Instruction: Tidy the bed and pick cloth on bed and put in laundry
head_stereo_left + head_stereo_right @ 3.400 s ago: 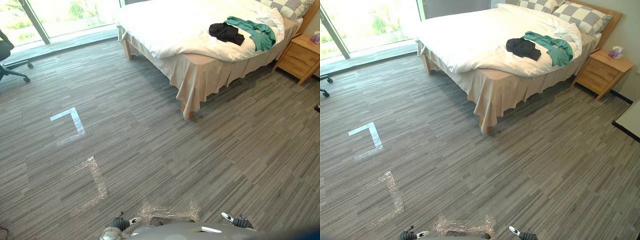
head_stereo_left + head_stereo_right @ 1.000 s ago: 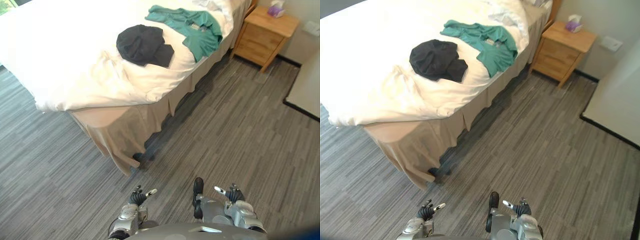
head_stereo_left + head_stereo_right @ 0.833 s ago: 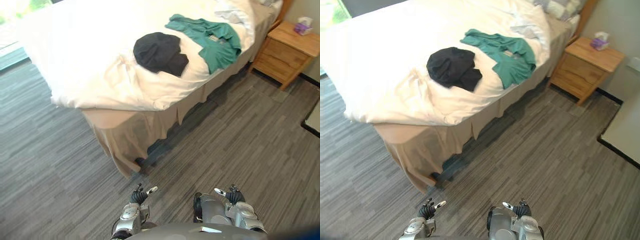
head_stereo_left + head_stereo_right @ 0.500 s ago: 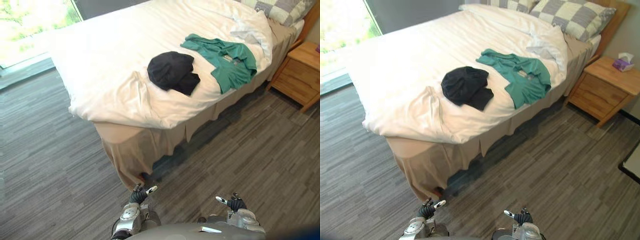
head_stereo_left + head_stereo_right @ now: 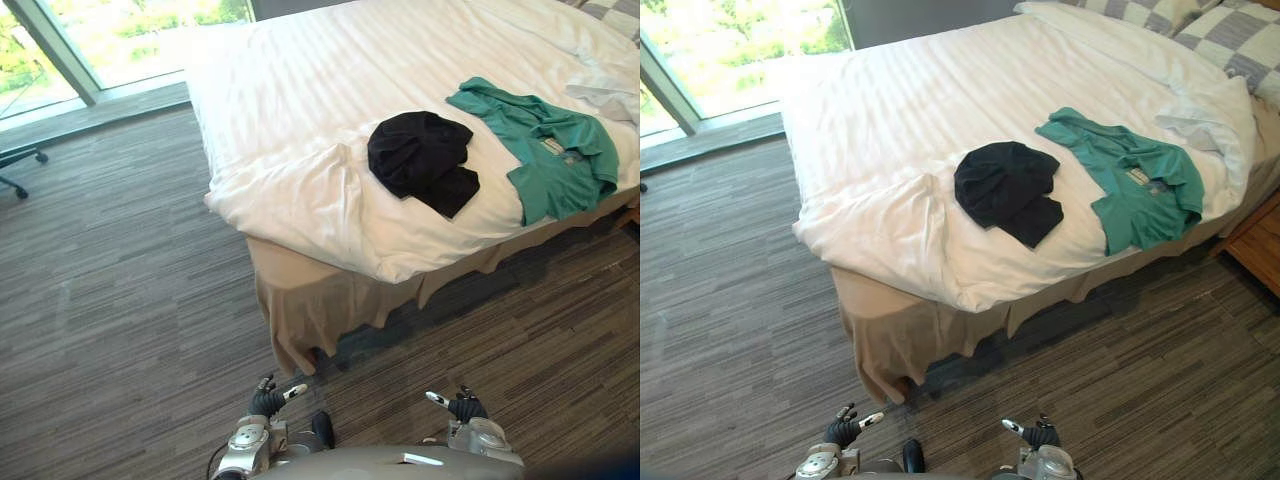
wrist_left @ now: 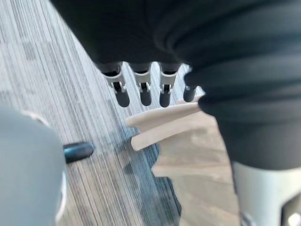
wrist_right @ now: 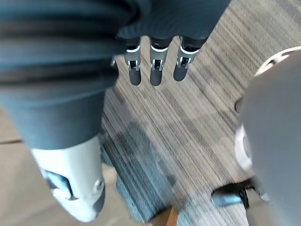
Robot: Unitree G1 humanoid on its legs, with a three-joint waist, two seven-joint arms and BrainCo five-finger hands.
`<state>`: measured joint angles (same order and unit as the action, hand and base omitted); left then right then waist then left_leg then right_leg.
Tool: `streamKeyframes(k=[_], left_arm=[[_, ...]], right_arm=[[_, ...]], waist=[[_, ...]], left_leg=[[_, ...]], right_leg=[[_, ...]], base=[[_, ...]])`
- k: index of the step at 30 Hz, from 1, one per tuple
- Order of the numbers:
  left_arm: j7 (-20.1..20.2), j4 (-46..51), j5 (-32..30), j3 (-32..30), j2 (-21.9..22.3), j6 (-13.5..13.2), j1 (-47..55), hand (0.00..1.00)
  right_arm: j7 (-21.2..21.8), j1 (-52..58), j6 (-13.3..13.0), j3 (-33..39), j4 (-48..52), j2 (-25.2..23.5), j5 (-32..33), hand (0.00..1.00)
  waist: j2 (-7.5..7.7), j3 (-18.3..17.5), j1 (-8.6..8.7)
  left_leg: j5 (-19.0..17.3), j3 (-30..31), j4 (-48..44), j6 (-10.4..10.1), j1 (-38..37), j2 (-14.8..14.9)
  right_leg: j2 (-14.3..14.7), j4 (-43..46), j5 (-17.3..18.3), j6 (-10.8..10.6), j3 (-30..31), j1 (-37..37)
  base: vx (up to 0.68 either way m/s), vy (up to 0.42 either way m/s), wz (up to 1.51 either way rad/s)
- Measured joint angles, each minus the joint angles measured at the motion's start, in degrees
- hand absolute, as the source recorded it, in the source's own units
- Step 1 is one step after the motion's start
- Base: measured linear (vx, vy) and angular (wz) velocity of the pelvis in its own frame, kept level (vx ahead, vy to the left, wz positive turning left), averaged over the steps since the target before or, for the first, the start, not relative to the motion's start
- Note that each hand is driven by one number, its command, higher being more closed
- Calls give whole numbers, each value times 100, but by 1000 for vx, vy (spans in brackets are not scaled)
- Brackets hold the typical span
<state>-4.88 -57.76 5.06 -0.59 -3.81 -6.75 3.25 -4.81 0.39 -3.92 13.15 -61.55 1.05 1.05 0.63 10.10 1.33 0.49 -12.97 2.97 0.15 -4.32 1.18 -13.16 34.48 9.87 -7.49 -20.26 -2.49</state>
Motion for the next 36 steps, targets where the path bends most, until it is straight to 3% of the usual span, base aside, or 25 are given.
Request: streamKeyframes(k=[1,2,4,6,7,8,9,11,13,19,21,26,30,32,34,36], left_arm=[[-1,1,0,5,-61,0,-15,0],[-3,-119,-1,2,-147,22,-23,0],[-11,-203,-1,-11,-171,30,-75,0],[-10,-205,-2,-16,-149,30,-76,0],[-7,-203,-3,-62,-133,27,-87,0],[-6,-195,-7,-124,-165,14,-81,0],[-6,-239,-11,-187,-151,24,-89,0],[-17,-211,-15,-255,1,-2,-47,0],[-19,-214,-15,-286,49,2,29,0],[-69,-201,49,-467,-6,-23,6,0],[-207,-199,245,-644,-12,-23,12,0],[-654,206,304,-1211,-68,-49,-21,0],[-1034,1265,600,-2471,-541,-112,-199,0],[-1245,1907,1333,-3375,-1316,-396,-405,0],[-1397,2431,1791,-3739,-1872,-733,-536,0],[-1499,2841,1916,-3898,-2120,-820,-793,0]], right_arm=[[4,18,-3,2,37,-48,-6,0],[5,51,-8,-8,103,-72,-4,0],[17,90,-26,-34,151,-96,0,0],[15,112,-27,-28,150,-93,10,0],[15,122,-28,-34,150,-85,32,0],[18,149,-23,-39,115,-114,49,0],[27,142,-25,-10,74,-104,112,0],[15,143,-15,-11,19,-14,193,0],[15,143,-16,-16,-9,36,210,0],[12,163,-11,-25,-127,-31,235,0],[9,176,-12,-24,-155,-57,285,0],[-1,188,-28,26,-213,-39,336,0],[8,242,-33,209,-257,-15,461,0],[39,342,-63,214,-231,50,584,0],[83,517,-98,214,-184,144,672,0],[124,702,-98,232,-103,217,677,0]], waist=[[100,46,22],[183,35,126],[216,24,94],[183,14,102],[171,4,107],[303,-72,85],[332,-95,90],[58,-166,35],[-53,-198,-4],[140,-267,-58],[220,-273,-56],[252,-288,-31],[220,-267,-95],[199,-254,-107],[151,-236,-167],[98,-238,-200]], left_leg=[[-16,198,10,20,-85,-21],[-58,388,1,75,-77,-19],[-56,668,-2,69,-57,23],[-52,955,-1,30,-55,47],[-59,1149,-5,-42,-9,46],[-69,1262,19,-124,83,-80],[-52,1353,88,-187,51,-102],[121,1295,261,-328,-11,131],[81,1266,260,-388,-54,234],[3,1180,258,-496,-214,361],[3,1169,257,-496,-284,324],[4,1179,256,-494,-276,224],[23,1237,256,-467,-269,174],[23,1300,258,-462,-255,178],[-3,1335,267,-415,-228,170],[-24,1265,281,-391,-216,163]], right_leg=[[-119,643,-167,20,213,242],[-116,1048,67,128,510,526],[63,647,618,186,818,668],[207,-171,686,253,1089,670],[296,-909,616,247,1232,571],[282,-1722,258,252,1415,512],[285,-1724,227,-27,1417,471],[456,-2052,177,56,1167,365],[581,-2225,104,93,1136,177],[767,-2819,-44,151,977,-351],[741,-2949,-143,168,959,-494],[667,-3172,-321,128,841,-632],[606,-3184,-342,129,754,-687],[621,-3191,-337,131,691,-695],[651,-3234,-319,139,690,-691],[633,-3303,-294,124,716,-672]], base=[[32,-28,82],[60,-64,87],[83,-61,88],[76,-69,81],[39,-146,89],[60,-195,88],[119,-163,70],[208,-140,30],[203,-121,4],[153,-52,12],[89,9,6],[29,25,10],[-50,14,14],[-97,-15,9],[-121,-24,1],[-156,-19,2]])
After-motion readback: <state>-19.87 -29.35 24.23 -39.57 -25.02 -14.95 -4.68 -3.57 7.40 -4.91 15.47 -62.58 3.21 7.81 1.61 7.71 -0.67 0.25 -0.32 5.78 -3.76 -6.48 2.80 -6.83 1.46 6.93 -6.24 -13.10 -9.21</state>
